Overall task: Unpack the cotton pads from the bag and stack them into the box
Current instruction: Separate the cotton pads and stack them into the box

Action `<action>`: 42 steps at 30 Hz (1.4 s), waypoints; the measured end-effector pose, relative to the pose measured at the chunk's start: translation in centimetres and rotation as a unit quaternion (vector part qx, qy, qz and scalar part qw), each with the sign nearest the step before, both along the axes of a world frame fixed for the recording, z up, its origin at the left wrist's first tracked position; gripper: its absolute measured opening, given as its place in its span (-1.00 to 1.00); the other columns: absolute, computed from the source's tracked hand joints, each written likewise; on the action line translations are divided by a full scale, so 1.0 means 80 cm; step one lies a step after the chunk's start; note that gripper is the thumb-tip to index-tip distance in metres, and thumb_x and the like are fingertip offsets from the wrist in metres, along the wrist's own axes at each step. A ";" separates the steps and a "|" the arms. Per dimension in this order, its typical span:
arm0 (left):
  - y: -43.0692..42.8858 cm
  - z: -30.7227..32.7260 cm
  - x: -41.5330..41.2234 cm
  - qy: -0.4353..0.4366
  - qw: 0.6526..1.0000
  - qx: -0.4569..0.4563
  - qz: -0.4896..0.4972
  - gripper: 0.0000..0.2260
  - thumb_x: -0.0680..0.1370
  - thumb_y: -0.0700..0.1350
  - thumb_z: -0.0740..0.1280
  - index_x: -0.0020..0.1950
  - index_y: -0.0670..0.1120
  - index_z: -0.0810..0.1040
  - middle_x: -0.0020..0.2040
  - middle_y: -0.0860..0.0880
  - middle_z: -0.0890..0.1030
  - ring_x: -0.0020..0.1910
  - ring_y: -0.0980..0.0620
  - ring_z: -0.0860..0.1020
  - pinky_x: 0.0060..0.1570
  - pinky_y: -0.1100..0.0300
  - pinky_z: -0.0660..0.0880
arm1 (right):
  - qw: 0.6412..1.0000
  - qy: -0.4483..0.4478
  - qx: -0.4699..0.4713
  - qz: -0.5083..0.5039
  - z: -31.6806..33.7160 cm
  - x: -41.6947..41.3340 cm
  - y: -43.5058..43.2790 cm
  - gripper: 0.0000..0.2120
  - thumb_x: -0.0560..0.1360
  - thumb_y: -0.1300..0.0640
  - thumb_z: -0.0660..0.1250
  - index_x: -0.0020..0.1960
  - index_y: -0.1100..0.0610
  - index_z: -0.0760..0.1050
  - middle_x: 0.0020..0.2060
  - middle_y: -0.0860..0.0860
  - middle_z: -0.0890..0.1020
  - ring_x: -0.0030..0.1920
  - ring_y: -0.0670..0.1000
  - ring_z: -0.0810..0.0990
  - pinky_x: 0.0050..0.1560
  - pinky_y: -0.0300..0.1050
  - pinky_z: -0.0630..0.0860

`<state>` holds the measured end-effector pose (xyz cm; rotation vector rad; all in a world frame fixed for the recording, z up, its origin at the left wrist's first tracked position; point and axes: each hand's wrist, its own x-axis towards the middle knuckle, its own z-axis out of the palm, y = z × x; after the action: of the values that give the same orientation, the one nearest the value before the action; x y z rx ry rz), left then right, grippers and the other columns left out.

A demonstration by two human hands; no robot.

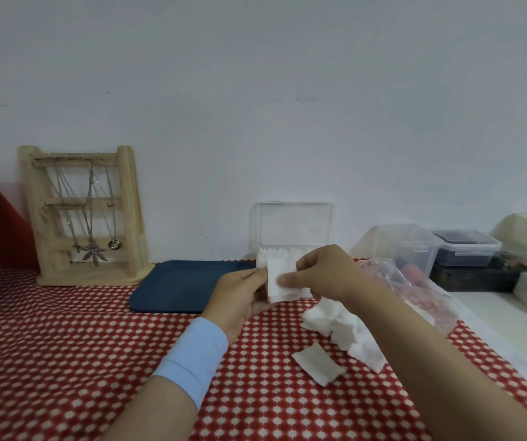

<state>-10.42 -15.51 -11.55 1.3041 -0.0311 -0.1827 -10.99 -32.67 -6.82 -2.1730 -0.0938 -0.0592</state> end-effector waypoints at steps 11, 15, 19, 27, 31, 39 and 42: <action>0.002 0.001 -0.003 -0.026 0.996 0.049 -0.066 -0.76 0.58 -0.15 0.42 0.23 -0.18 0.65 0.12 -0.17 0.72 0.14 -0.14 0.69 0.31 -0.11 0.53 | 0.993 -0.044 -0.106 -0.011 -0.001 0.002 -0.005 -0.68 0.31 -0.03 0.63 -0.13 0.01 0.52 -0.26 -0.13 0.59 -0.32 -0.15 0.55 -0.33 -0.26 0.44; 0.008 0.005 -0.004 -0.050 0.990 0.094 -0.093 -0.70 0.55 -0.31 0.42 0.27 -0.13 0.61 0.13 -0.11 0.73 0.14 -0.11 0.70 0.31 -0.09 0.54 | 0.999 0.007 0.021 0.049 -0.001 0.000 -0.014 -0.42 0.35 0.11 0.62 0.32 -0.02 0.50 -0.04 -0.02 0.66 -0.12 -0.05 0.67 -0.19 -0.16 0.64; 0.010 0.011 0.000 -0.064 0.978 0.181 -0.087 -0.63 0.51 -0.24 0.50 0.29 -0.07 0.57 0.09 -0.04 0.74 0.10 -0.06 0.71 0.28 -0.10 0.56 | 0.998 -0.011 -0.002 0.057 -0.005 0.003 -0.015 -0.45 0.34 0.18 0.62 0.29 0.02 0.56 -0.24 -0.02 0.64 -0.29 -0.09 0.61 -0.15 -0.13 0.63; 0.010 0.027 -0.003 -0.118 0.934 0.328 -0.073 -0.43 0.43 -0.20 0.58 0.35 0.08 0.43 0.14 0.02 0.62 0.07 0.07 0.66 0.18 0.10 0.60 | 0.987 0.017 -0.086 0.136 0.000 -0.001 -0.018 -0.73 0.42 0.03 0.51 0.07 0.12 0.64 -0.19 0.08 0.60 -0.19 -0.06 0.58 -0.10 0.04 0.60; -0.003 0.045 0.019 -0.134 0.918 0.365 -0.073 -0.32 0.41 -0.08 0.60 0.41 0.14 0.31 0.16 0.10 0.57 0.10 0.10 0.62 0.21 0.08 0.57 | 0.993 0.012 -0.061 0.095 0.016 0.020 -0.041 -0.82 0.46 0.14 0.49 -0.09 0.26 0.63 -0.27 0.04 0.65 -0.23 0.04 0.68 -0.12 -0.04 0.66; -0.058 0.067 0.092 -0.256 0.828 0.496 -0.057 -0.81 0.64 0.05 0.31 0.11 0.04 0.69 0.02 0.11 0.64 -0.02 0.10 0.58 -0.04 0.23 0.45 | 0.994 0.010 0.100 -0.044 0.054 0.076 -0.091 -0.84 0.57 0.23 0.40 0.10 0.30 0.56 -0.15 0.26 0.73 -0.17 0.18 0.75 -0.08 0.16 0.70; -0.080 0.052 0.108 -0.242 0.774 0.575 -0.105 -0.68 0.62 0.14 0.28 -0.16 0.03 0.73 -0.13 -0.01 0.63 0.00 -0.04 0.55 0.05 0.06 0.51 | 0.997 0.028 0.038 -0.053 0.047 0.082 -0.093 -0.88 0.53 0.24 0.44 0.02 0.28 0.62 -0.20 0.26 0.72 -0.21 0.17 0.75 -0.12 0.15 0.70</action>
<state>-1.82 -21.91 -7.37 2.5661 -0.5906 -0.0279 -4.40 -40.08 -3.08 -2.1000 0.0548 -0.0609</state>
